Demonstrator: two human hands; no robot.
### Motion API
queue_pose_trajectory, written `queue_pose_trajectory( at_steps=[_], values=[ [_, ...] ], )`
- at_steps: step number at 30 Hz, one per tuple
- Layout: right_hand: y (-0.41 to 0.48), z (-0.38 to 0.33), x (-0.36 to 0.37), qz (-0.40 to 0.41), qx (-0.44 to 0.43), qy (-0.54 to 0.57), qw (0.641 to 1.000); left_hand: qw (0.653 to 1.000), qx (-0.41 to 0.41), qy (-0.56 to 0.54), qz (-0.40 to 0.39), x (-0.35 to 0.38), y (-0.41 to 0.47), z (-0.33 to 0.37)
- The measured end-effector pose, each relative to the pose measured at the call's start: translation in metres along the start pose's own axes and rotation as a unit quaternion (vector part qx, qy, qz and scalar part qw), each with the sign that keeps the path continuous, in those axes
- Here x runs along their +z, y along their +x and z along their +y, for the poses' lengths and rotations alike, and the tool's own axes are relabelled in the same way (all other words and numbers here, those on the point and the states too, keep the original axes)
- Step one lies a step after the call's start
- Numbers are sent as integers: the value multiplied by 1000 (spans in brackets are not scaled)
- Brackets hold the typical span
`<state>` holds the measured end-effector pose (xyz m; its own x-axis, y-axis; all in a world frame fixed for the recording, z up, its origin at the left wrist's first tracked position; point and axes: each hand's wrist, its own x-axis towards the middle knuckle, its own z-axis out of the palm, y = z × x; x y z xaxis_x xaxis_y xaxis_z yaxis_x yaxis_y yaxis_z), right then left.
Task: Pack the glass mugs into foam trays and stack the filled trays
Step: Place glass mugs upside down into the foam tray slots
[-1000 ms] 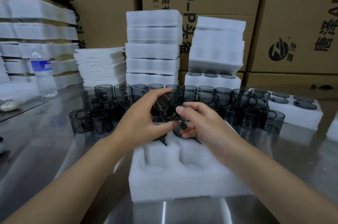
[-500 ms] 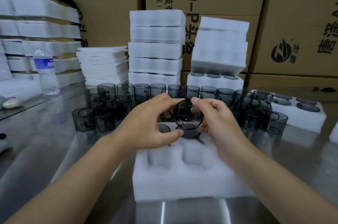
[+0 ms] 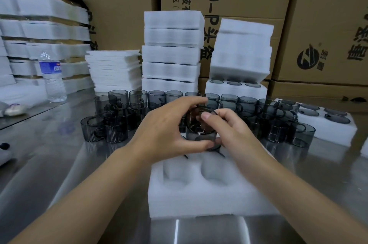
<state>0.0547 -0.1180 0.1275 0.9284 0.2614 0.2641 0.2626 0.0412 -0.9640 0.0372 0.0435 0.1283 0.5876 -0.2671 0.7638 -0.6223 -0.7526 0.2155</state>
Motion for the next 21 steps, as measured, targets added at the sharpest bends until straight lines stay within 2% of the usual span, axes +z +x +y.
queue_pose_trajectory(
  at_steps=[7,10,12,14,16,18,21],
  values=[
    [0,0,-3,-45,-41,2,998,1000,-3,13,-3,-10,2,0],
    [0,-1,-4,-37,-43,33,998,998,-6,-52,-25,-14,4,-2],
    [0,-2,-5,-40,-43,47,997,989,-46,-132,-52,-19,5,-6],
    [-3,-3,-5,-58,-52,34,996,971,-104,-193,-96,-26,5,-13],
    [-6,-4,-3,-82,-67,1,994,947,-149,-223,-174,-32,2,-21],
    [-9,-5,-1,-96,-88,-27,991,921,-187,-233,-251,-37,-2,-27],
    [-10,-4,0,-92,-106,-55,989,893,-220,-236,-313,-40,-5,-30]
  ],
)
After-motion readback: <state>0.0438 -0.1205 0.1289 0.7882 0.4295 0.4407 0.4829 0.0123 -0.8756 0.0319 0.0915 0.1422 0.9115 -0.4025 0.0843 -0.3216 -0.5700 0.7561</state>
